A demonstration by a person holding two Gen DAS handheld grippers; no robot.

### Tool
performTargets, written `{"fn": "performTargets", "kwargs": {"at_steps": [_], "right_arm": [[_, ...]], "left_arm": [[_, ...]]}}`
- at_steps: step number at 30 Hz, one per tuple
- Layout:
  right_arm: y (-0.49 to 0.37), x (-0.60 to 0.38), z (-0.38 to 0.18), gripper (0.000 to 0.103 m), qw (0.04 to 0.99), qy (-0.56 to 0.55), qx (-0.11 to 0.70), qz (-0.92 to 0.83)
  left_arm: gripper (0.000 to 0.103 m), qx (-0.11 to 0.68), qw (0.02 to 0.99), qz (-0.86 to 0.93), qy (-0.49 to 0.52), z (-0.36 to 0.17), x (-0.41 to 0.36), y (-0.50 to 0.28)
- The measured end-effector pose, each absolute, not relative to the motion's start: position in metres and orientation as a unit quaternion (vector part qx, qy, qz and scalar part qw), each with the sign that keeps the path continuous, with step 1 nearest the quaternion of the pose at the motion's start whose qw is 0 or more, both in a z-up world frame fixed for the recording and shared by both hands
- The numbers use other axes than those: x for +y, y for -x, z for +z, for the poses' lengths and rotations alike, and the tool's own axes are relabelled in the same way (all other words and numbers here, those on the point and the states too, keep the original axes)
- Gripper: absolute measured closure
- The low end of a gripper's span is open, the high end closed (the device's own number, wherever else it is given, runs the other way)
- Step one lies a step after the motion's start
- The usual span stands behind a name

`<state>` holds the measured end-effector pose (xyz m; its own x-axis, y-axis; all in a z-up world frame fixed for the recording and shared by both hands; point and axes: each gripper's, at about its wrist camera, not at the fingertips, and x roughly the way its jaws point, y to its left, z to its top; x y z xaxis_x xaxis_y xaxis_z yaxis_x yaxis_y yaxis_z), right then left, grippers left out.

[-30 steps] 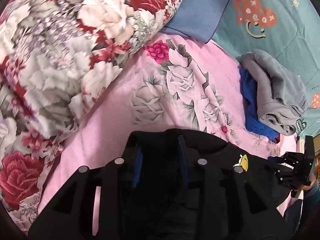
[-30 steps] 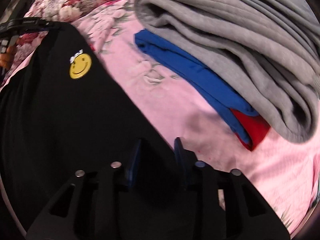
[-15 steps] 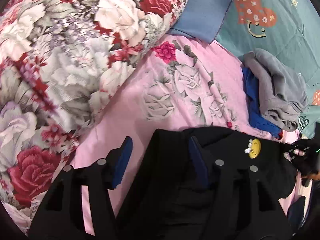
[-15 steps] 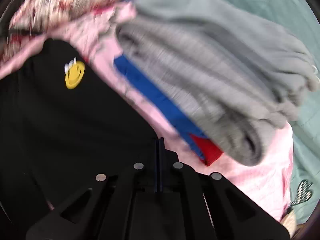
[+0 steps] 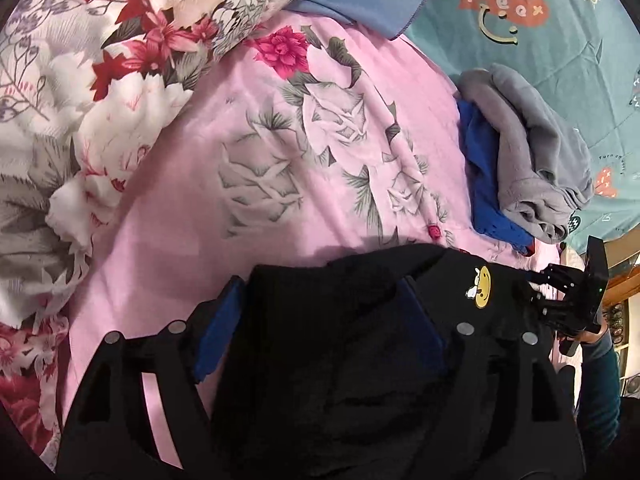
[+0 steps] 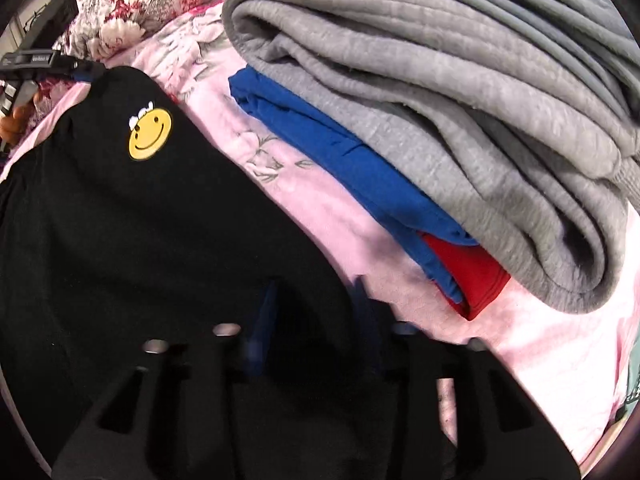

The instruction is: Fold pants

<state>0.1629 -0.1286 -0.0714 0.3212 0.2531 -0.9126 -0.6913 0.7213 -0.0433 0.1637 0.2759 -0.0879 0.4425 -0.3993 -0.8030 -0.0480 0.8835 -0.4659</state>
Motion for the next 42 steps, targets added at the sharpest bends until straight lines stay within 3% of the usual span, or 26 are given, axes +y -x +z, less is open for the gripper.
{"fn": "performTargets", "kwargs": {"at_steps": [1,4,5,7,13,16,17,20,30,42], "right_arm": [[-0.164,-0.134,-0.069,0.096,0.781,0.221,0.499,0.302],[-0.159,-0.142,-0.063,0.096,0.780,0.239,0.494,0.301],[-0.158,-0.143,-0.062,0.097,0.781,0.243,0.491,0.300],[-0.159,-0.145,-0.063,0.097,0.781,0.240,0.494,0.298],[-0.166,-0.120,-0.071,0.092,0.777,0.233,0.502,0.300],[-0.170,-0.118,-0.074,0.094,0.778,0.235,0.498,0.302],[-0.169,-0.118,-0.074,0.096,0.779,0.234,0.498,0.302],[-0.167,-0.112,-0.073,0.098,0.785,0.239,0.490,0.295],[-0.122,-0.114,-0.029,0.099,0.825,0.238,0.427,0.285],[0.010,-0.127,0.015,0.099,0.859,0.230,0.342,0.303]], "left_arm": [[0.024,0.518,0.820,-0.110,0.217,-0.088,0.276,-0.163],[0.029,0.521,0.813,-0.115,0.235,-0.085,0.281,-0.157],[0.039,0.521,0.814,-0.112,0.231,-0.083,0.281,-0.155],[0.045,0.525,0.818,-0.107,0.211,-0.078,0.278,-0.152],[0.045,0.537,0.808,-0.107,0.216,-0.086,0.272,-0.164],[0.047,0.530,0.809,-0.102,0.233,-0.089,0.275,-0.167],[0.062,0.526,0.812,-0.096,0.233,-0.088,0.275,-0.166],[0.088,0.519,0.821,-0.087,0.223,-0.084,0.275,-0.165],[0.090,0.465,0.860,-0.083,0.193,-0.048,0.272,-0.131],[0.091,0.380,0.897,-0.134,0.183,-0.003,0.275,-0.017]]}}
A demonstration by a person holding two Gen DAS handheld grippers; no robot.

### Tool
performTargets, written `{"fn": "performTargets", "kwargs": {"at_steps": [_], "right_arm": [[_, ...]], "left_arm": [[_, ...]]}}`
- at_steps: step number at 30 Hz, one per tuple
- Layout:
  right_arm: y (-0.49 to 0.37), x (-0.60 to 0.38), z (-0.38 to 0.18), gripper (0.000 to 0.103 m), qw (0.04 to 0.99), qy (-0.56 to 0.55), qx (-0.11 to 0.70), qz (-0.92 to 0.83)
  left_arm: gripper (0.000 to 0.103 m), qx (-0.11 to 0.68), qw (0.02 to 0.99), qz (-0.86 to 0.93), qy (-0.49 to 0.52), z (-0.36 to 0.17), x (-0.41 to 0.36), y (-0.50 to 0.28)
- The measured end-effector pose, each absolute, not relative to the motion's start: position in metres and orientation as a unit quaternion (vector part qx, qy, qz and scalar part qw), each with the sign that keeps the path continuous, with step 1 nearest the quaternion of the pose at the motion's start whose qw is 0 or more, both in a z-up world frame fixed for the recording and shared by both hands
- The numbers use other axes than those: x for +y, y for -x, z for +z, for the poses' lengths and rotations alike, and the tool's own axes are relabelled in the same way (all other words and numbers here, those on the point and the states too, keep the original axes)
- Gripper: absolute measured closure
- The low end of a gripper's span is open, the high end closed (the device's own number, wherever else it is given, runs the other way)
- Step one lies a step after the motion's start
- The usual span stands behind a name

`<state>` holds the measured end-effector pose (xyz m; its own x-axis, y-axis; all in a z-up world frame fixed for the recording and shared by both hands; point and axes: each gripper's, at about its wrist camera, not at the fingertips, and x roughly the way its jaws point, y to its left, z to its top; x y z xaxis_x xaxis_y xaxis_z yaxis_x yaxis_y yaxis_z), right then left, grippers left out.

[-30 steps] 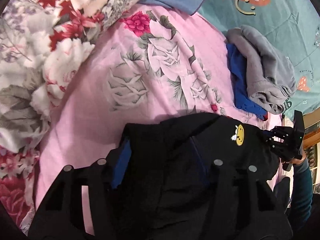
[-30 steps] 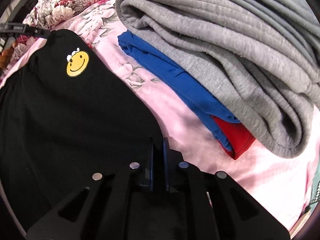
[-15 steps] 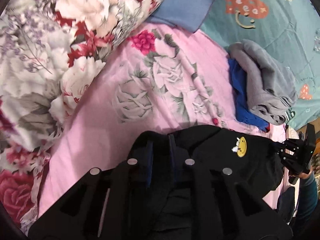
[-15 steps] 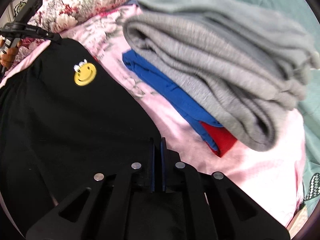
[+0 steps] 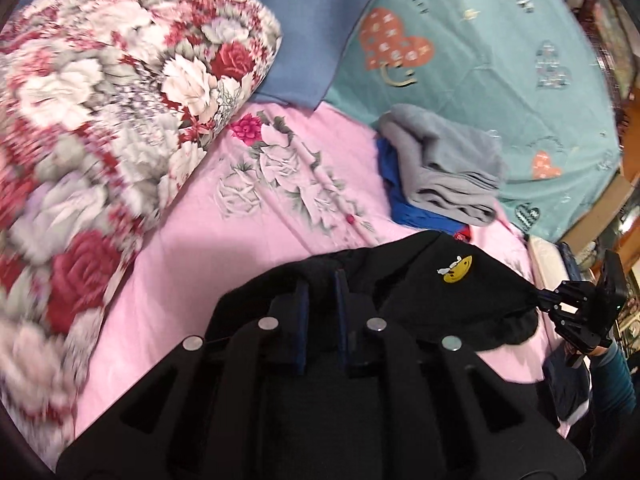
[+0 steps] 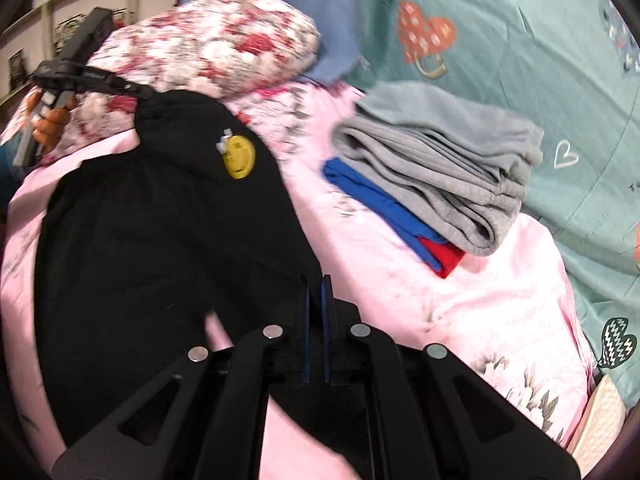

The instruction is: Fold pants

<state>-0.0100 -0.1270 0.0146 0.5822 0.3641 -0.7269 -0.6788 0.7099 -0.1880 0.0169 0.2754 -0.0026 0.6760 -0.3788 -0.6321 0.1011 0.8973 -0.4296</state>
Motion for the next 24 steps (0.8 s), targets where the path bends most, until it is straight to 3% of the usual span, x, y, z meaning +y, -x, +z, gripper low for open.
{"fn": "performTargets", "kwargs": {"at_steps": [11,16,21,24], "right_arm": [[0.140,-0.105,-0.022,0.099,0.835,0.230,0.315,0.389],[0.158,-0.094,-0.058,0.099,0.810,0.231,0.353,0.408],[0.167,-0.089,-0.062,0.099,0.807,0.228,0.361,0.407],[0.165,-0.090,-0.056,0.090,0.810,0.212,0.367,0.405]], "left_arm": [[0.091,0.368,0.888,-0.121,0.247,-0.053,0.317,0.105],[0.091,0.390,0.874,-0.103,0.272,-0.078,0.333,0.115],[0.091,0.379,0.881,-0.109,0.260,-0.068,0.328,0.116],[0.091,0.372,0.883,-0.113,0.262,-0.061,0.328,0.117]]}}
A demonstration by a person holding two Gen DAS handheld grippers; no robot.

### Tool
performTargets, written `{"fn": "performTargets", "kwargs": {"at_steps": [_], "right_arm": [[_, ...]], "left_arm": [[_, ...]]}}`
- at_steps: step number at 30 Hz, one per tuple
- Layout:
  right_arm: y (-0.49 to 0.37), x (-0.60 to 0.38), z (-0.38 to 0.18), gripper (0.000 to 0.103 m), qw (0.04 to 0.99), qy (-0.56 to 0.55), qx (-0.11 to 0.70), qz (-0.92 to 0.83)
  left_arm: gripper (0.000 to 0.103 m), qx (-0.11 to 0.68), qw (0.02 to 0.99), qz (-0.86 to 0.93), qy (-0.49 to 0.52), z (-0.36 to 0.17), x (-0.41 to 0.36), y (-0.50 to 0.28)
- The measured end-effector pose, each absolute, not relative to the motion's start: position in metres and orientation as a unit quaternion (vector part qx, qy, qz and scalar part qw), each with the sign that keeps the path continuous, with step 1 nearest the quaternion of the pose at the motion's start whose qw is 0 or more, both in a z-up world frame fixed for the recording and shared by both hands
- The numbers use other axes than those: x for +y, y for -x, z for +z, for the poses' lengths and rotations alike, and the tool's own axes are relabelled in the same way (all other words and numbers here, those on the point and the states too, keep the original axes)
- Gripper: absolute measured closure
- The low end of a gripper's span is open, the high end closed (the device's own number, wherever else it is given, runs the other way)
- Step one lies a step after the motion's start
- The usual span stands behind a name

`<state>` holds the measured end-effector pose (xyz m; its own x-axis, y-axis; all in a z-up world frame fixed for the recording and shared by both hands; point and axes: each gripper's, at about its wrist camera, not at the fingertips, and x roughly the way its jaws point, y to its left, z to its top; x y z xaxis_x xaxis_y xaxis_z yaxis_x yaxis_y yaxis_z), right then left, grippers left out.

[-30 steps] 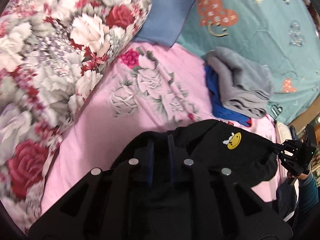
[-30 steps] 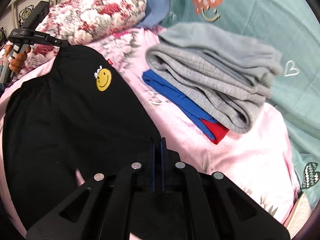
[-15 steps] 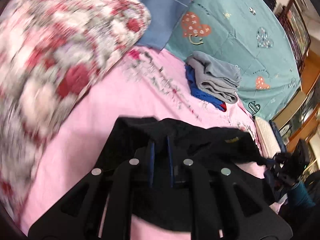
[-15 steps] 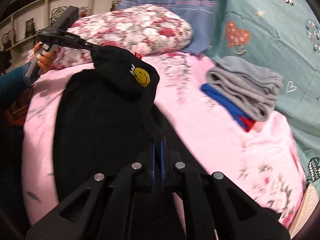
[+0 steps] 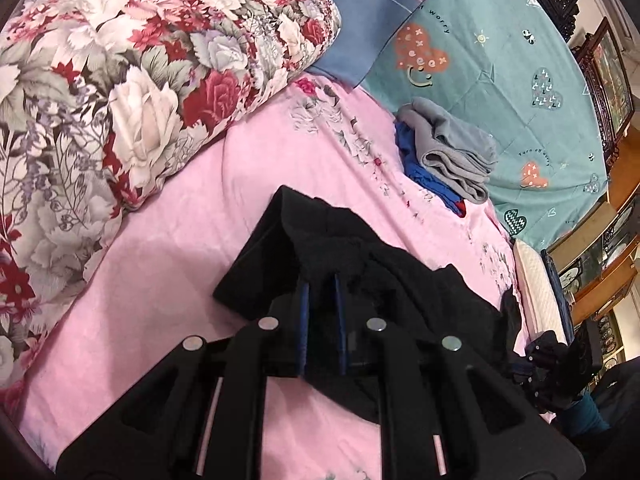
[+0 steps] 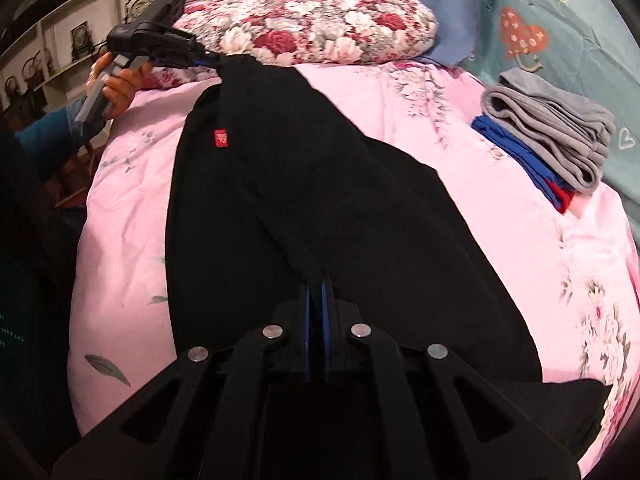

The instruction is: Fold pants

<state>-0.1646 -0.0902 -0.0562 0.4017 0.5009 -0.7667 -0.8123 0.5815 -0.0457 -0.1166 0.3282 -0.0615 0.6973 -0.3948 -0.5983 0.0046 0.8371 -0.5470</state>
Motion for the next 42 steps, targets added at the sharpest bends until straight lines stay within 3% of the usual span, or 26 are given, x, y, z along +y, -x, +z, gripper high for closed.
{"fn": "performTargets", "kwargs": {"at_steps": [1,2,3,8,9,11,21,23,34,42], "right_arm": [[0.166,-0.090,-0.055,0.082,0.814,0.211,0.358,0.405],[0.170,-0.089,-0.054,0.062,0.819,0.215,0.348,0.403],[0.174,-0.087,-0.052,0.054,0.821,0.226,0.336,0.401],[0.183,-0.066,-0.067,0.052,0.805,0.276,0.332,0.408],[0.182,-0.064,-0.070,0.052,0.803,0.279,0.335,0.407],[0.177,-0.057,-0.078,0.068,0.798,0.285,0.348,0.400],[0.180,-0.041,-0.092,0.068,0.786,0.328,0.356,0.384],[0.178,-0.041,-0.093,0.101,0.790,0.328,0.350,0.381],[0.213,-0.047,-0.048,0.101,0.779,0.260,0.350,0.450],[0.226,-0.034,-0.085,0.096,0.752,0.287,0.394,0.445]], "left_arm": [[0.091,0.369,0.884,-0.114,0.263,-0.060,0.328,0.117],[0.091,0.366,0.885,-0.115,0.265,-0.057,0.328,0.117],[0.091,0.363,0.885,-0.117,0.267,-0.055,0.328,0.117],[0.091,0.359,0.885,-0.119,0.272,-0.053,0.328,0.116],[0.091,0.359,0.884,-0.119,0.274,-0.054,0.328,0.116],[0.091,0.359,0.883,-0.118,0.279,-0.056,0.329,0.117],[0.091,0.349,0.881,-0.121,0.294,-0.055,0.331,0.116],[0.091,0.350,0.881,-0.120,0.295,-0.055,0.331,0.116],[0.100,0.326,0.887,-0.108,0.307,-0.047,0.346,0.142],[0.099,0.344,0.892,-0.102,0.276,-0.037,0.331,0.152]]}}
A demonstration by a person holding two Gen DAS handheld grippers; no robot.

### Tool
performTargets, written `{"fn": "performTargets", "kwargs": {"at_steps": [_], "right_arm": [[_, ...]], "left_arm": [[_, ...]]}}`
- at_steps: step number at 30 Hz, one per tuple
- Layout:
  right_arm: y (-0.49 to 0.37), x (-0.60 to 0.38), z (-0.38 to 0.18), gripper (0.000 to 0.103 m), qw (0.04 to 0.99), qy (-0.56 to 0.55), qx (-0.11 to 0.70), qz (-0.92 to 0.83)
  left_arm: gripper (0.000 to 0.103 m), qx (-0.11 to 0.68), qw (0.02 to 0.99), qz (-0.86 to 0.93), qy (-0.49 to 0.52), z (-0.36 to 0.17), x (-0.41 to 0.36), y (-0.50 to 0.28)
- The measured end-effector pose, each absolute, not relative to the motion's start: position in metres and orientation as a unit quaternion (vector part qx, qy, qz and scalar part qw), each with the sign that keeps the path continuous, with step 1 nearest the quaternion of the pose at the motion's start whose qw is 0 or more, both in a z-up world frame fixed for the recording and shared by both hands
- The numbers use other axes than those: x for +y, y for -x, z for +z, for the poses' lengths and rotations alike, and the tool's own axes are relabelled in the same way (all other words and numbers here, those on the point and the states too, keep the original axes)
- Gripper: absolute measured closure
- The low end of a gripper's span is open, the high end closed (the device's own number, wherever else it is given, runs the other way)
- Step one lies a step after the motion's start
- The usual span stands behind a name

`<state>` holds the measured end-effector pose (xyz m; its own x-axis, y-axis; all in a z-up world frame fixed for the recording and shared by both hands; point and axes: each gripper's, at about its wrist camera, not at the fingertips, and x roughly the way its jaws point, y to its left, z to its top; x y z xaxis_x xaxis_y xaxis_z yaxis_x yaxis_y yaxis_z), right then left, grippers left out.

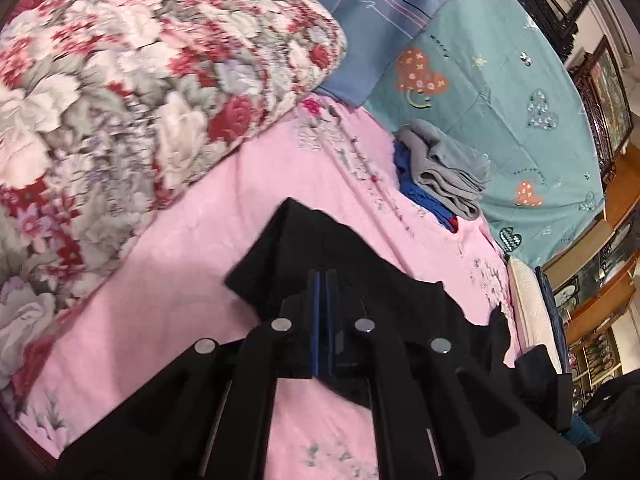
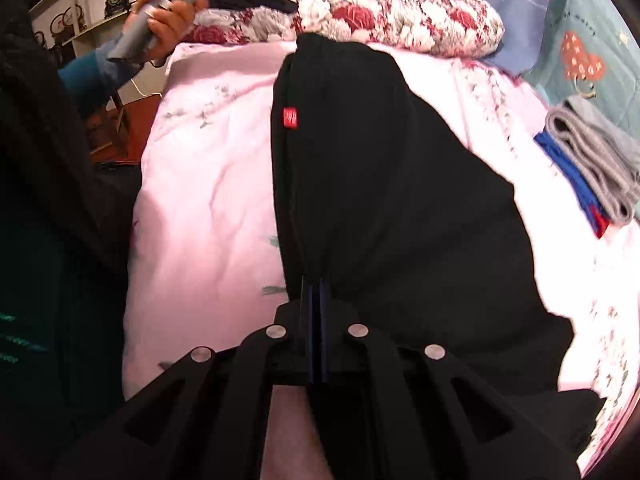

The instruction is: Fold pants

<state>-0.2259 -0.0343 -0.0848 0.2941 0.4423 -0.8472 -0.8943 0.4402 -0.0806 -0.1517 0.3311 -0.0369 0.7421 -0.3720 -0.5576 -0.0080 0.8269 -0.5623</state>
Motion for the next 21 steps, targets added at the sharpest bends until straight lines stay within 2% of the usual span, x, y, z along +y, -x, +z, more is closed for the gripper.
{"fn": "performTargets", "kwargs": {"at_steps": [3,4,5,8,9,10,11,15,19,21], "right_arm": [[0.227,-0.035,-0.079,0.078,0.752,0.274,0.394,0.451],[0.227,-0.036,-0.076,0.070,0.756,0.265,0.393,0.451],[0.227,-0.039,-0.073,0.069,0.759,0.257,0.392,0.451],[0.220,-0.063,-0.057,0.069,0.786,0.216,0.395,0.424],[0.215,-0.074,-0.053,0.069,0.795,0.202,0.398,0.410],[0.207,-0.090,-0.046,0.067,0.808,0.184,0.404,0.387],[0.194,-0.114,-0.036,0.065,0.828,0.163,0.410,0.347],[0.137,-0.206,-0.010,0.054,0.877,0.109,0.431,0.183],[0.056,-0.307,-0.020,0.054,0.869,0.002,0.494,0.003],[0.025,-0.343,-0.040,0.053,0.845,-0.080,0.526,-0.055]], "left_arm": [[0.094,0.348,0.893,-0.132,0.252,-0.029,0.301,0.140],[0.085,0.353,0.894,-0.138,0.239,-0.029,0.291,0.136],[0.077,0.362,0.896,-0.138,0.217,-0.031,0.278,0.131],[0.076,0.417,0.886,-0.106,0.171,-0.056,0.261,0.121],[0.078,0.444,0.879,-0.082,0.151,-0.070,0.261,0.120],[0.086,0.466,0.871,-0.069,0.141,-0.082,0.264,0.121],[0.089,0.480,0.864,-0.064,0.139,-0.090,0.267,0.122],[0.090,0.467,0.869,-0.069,0.146,-0.079,0.276,0.137],[0.067,0.423,0.894,-0.088,0.116,-0.045,0.253,0.140],[0.062,0.410,0.899,-0.117,0.094,-0.035,0.229,0.137]]}}
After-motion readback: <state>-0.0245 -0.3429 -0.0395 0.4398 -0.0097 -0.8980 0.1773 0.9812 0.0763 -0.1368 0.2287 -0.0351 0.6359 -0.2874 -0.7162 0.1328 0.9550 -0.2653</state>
